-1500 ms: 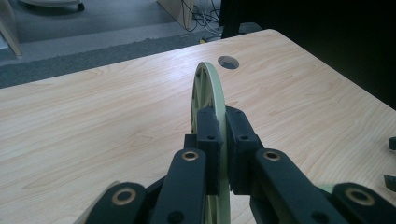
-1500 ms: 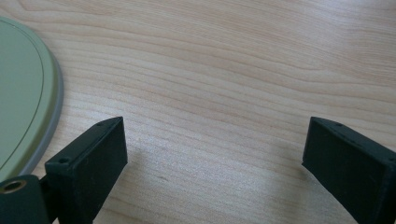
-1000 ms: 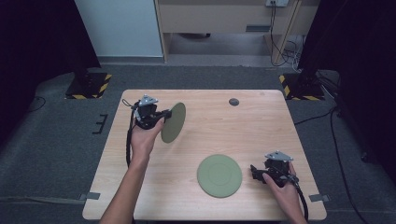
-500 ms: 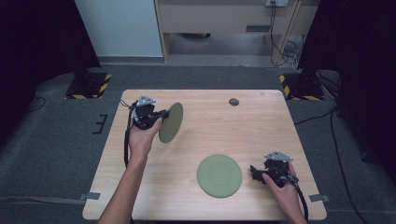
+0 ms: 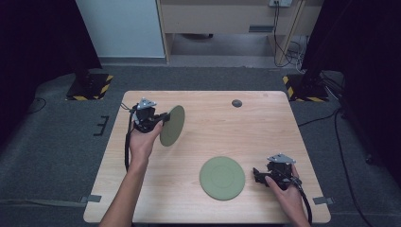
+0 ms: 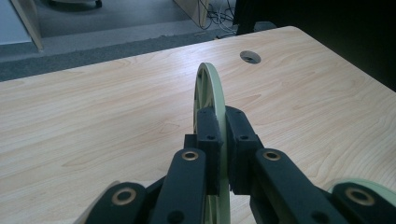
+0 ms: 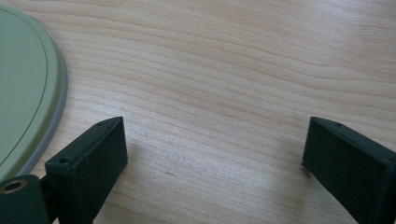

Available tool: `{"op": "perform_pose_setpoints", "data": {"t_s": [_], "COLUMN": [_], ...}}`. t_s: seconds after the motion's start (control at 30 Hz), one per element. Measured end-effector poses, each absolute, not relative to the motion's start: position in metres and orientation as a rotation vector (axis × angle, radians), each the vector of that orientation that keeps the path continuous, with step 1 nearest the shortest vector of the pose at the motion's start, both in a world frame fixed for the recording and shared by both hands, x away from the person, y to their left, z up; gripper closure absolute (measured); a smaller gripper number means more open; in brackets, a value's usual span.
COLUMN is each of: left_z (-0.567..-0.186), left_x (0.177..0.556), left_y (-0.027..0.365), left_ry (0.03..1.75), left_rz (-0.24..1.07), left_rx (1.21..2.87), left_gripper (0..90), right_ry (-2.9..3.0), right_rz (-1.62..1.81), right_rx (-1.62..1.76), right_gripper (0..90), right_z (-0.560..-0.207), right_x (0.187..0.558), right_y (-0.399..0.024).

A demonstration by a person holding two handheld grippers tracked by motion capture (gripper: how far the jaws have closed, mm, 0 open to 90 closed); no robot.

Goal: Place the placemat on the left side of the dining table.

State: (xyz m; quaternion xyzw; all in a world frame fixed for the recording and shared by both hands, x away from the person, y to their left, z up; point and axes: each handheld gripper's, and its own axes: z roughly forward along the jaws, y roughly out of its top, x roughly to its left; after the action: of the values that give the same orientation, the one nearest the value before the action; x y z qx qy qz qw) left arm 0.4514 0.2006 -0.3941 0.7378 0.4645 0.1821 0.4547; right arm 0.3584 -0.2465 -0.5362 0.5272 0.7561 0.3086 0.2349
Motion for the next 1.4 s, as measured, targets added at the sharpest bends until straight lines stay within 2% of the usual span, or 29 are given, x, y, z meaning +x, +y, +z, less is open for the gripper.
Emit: {"op": "perform_pose_setpoints", "data": {"t_s": [0.7,1.4], "left_z": [-0.404,-0.417], "left_x": [0.452,0.45], "left_y": [0.205,0.238], "left_ry": [1.163,1.235], "left_rz": [0.438,0.465], "left_rx": [1.822,1.792], "left_gripper": [85.4,85.3], "right_ry": [2.074,2.079], "right_rz": [0.851,0.86], "right_rx": [1.446,1.443], "right_gripper": [6.8,6.5], "right_z": [-0.537,-0.537], "right_x": [0.358,0.358], "right_y": [-0.246,-0.245]}}
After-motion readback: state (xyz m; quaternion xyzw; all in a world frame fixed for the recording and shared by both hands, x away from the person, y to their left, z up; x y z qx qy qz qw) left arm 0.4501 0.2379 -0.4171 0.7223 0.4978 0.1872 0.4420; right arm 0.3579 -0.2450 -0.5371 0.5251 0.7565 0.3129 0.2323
